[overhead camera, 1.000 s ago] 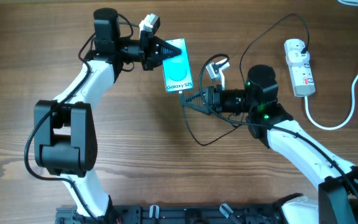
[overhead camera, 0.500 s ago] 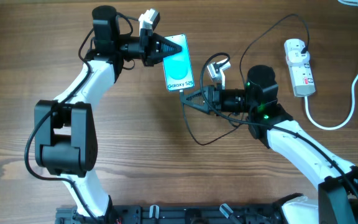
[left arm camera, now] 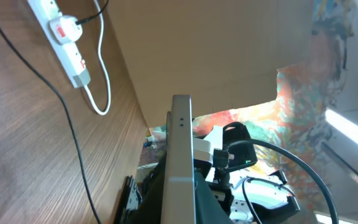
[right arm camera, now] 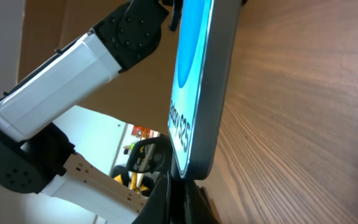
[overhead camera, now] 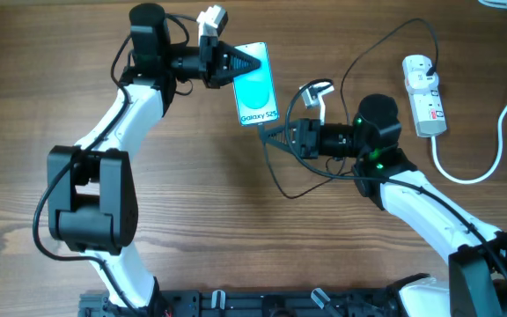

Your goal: Plug charger to phone and switch on socket

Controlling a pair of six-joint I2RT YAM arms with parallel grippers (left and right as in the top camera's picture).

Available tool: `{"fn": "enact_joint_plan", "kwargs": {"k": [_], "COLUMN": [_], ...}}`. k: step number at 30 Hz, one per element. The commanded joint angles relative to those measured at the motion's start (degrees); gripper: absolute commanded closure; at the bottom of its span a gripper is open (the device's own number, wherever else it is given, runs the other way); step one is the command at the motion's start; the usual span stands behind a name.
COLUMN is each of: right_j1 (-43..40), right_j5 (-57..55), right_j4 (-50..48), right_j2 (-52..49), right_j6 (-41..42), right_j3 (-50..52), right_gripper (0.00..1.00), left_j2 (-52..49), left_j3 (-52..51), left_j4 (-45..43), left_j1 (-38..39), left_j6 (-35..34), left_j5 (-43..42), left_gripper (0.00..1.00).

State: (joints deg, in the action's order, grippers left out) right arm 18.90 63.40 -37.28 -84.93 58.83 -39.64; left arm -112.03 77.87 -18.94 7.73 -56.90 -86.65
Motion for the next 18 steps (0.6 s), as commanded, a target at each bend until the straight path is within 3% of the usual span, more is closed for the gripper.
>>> {"fn": "enact_joint_plan", "kwargs": {"k": [1, 10, 16, 18], "right_j1": [-1.42, -2.67, -3.08, -3.08], "right_j5": [-4.68, -5.6, -5.77, -5.88], "right_j4": [-2.99, -5.95, -3.06, -2.86], "right_j2": [-0.07, -0.07, -0.07, -0.07], "right_j6": [0.11, 0.9, -0.42, -0.37], "right_j3": [-1.51, -3.1, -4.72, -5.11], "right_gripper": [0.96, 0.96, 0.96, 0.96], "left_j2": [2.32, 2.32, 2.99, 4.48], "left_j3": [0.09, 0.02, 0.02, 0.02], "left_j4": [-0.13, 2.75, 20.52, 28.39], "left_j1": [3.8, 4.72, 4.81, 4.81], "left_j6": [4.15, 6.84, 22.4, 31.01], "left_j5": [-3.76, -3.78, -3.78, -3.76], "left_gripper": [0.96, 0.96, 0.96, 0.96]}}
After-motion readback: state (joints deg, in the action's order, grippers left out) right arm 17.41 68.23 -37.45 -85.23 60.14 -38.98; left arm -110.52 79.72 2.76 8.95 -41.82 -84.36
